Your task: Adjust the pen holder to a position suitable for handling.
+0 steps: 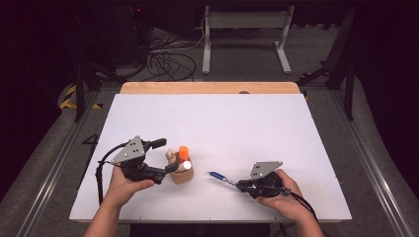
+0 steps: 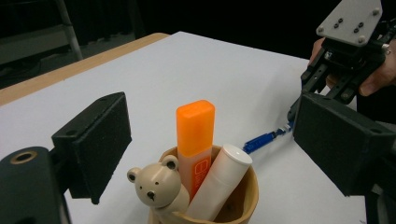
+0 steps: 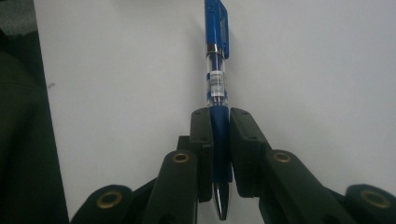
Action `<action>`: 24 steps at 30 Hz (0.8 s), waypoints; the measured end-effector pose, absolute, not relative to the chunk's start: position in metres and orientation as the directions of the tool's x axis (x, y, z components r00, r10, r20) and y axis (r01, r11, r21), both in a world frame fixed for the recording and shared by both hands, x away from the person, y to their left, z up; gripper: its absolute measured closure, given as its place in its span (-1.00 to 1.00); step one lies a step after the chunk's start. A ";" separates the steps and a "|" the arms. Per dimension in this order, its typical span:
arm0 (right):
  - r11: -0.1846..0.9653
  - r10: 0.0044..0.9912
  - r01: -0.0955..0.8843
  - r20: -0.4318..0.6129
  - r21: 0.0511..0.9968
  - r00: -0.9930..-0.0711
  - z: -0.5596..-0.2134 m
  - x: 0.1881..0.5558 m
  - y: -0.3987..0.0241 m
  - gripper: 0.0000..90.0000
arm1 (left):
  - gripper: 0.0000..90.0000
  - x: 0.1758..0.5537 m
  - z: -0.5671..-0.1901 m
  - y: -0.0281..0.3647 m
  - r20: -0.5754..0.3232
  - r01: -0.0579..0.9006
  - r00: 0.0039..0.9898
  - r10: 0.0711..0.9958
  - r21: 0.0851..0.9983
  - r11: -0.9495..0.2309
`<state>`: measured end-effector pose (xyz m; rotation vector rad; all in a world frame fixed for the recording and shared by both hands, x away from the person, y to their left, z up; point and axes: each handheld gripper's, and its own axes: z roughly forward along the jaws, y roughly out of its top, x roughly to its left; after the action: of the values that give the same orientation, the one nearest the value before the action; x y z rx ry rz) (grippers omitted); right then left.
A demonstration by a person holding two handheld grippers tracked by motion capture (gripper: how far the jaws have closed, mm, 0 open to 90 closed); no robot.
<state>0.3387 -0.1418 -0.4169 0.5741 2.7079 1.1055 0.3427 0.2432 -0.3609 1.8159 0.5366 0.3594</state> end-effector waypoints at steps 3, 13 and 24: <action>0.629 0.425 0.284 -0.013 0.724 -0.905 -0.409 0.340 -0.141 0.80 | -0.73 0.342 -0.360 0.241 -0.025 0.175 0.852 0.523 0.955 -0.240; 0.595 0.417 0.246 -0.033 0.765 -0.908 -0.391 0.346 -0.130 0.80 | -0.69 0.344 -0.356 0.230 -0.008 0.163 0.858 0.513 0.952 -0.258; 0.582 0.403 0.247 -0.012 0.775 -0.915 -0.362 0.360 -0.110 0.80 | -0.61 0.345 -0.351 0.220 0.025 0.140 0.861 0.509 0.949 -0.284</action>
<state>0.3595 -0.1104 -0.3615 0.5452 2.6246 1.2415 0.3455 0.2204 -0.3512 1.8475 0.4873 0.3861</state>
